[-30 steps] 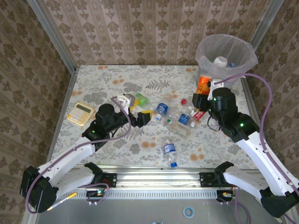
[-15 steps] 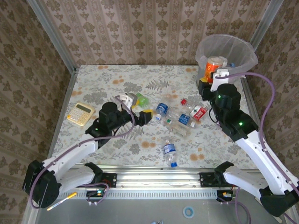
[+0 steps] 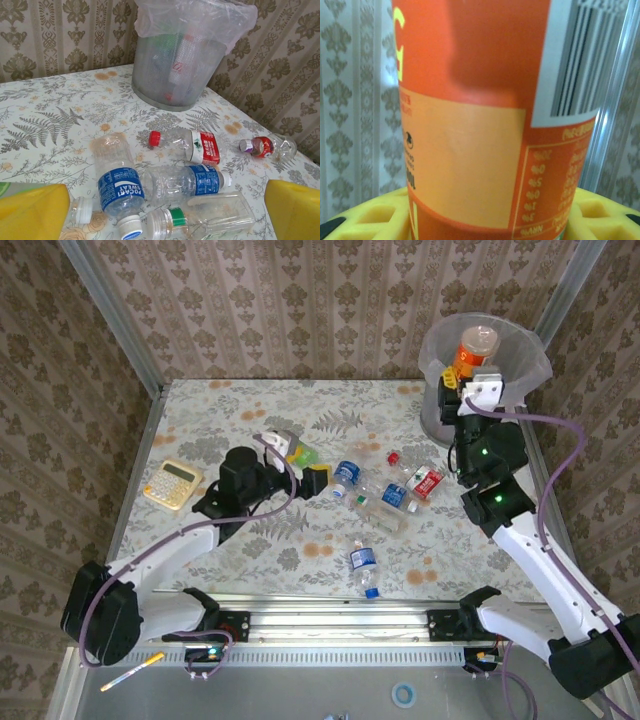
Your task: Throw the plastic bottles in the bin
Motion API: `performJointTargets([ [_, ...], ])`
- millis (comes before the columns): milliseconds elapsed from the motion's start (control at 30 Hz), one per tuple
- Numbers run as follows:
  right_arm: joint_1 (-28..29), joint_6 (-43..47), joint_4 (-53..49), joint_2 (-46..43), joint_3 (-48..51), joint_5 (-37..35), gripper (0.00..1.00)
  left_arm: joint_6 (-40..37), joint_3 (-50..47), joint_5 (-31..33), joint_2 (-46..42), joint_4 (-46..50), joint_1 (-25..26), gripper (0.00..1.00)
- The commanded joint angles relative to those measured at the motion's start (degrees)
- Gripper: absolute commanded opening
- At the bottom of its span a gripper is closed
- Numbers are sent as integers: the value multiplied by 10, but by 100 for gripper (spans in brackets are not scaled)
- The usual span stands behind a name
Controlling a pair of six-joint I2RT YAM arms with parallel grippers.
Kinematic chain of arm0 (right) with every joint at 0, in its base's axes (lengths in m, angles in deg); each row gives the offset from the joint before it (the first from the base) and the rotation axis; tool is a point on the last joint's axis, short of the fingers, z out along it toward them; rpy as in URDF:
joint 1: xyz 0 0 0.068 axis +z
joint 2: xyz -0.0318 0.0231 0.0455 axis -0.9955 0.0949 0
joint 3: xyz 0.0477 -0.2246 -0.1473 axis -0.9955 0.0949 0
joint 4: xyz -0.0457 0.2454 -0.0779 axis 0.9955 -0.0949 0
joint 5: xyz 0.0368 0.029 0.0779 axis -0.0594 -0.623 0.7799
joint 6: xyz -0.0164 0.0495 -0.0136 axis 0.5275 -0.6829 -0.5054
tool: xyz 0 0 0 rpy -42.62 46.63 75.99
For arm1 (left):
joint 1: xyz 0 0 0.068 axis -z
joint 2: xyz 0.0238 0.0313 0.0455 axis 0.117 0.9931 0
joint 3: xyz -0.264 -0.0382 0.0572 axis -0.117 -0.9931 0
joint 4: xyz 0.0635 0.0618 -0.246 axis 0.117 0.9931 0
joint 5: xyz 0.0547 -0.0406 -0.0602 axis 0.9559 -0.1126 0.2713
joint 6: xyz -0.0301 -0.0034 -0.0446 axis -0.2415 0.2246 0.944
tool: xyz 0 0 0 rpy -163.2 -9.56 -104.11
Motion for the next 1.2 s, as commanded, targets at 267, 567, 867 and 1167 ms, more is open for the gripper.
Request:
performJointTargets([
  [267, -1, 181, 199, 37, -40, 101, 18, 11, 18, -33, 38, -54, -23, 100],
  [567, -32, 188, 99, 56, -84, 65, 18, 29, 21, -58, 66, -81, -44, 100],
  [867, -193, -70, -468, 263, -406, -10, 86, 35, 48, -67, 88, -49, -49, 100],
  [1167, -190, -85, -483, 238, -392, 56, 100, 44, 49, -71, 83, -23, -50, 100],
])
